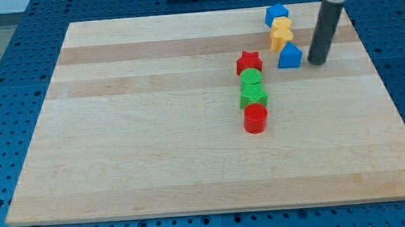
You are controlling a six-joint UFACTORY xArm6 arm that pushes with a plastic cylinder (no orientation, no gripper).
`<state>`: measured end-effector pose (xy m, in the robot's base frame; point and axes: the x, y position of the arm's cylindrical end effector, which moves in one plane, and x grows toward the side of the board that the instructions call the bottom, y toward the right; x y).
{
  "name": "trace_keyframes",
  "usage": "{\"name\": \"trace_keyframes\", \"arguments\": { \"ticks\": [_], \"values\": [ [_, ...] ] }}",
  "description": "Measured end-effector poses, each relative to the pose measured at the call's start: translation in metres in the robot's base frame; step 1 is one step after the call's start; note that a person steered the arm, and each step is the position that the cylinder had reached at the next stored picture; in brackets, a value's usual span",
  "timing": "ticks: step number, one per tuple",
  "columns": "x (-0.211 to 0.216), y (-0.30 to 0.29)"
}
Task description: Place your hand parallel to the left of the green circle
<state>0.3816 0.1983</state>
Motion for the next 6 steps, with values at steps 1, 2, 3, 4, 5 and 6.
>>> {"name": "trace_keyframes", "arguments": {
  "ticks": [1, 2, 3, 4, 5, 6],
  "values": [
    [0.047, 0.0],
    [0.099, -0.01],
    [0.14, -0.04],
    [0.156, -0.1],
    [0.168, -0.16],
    [0.159, -0.215]
  ]
}}
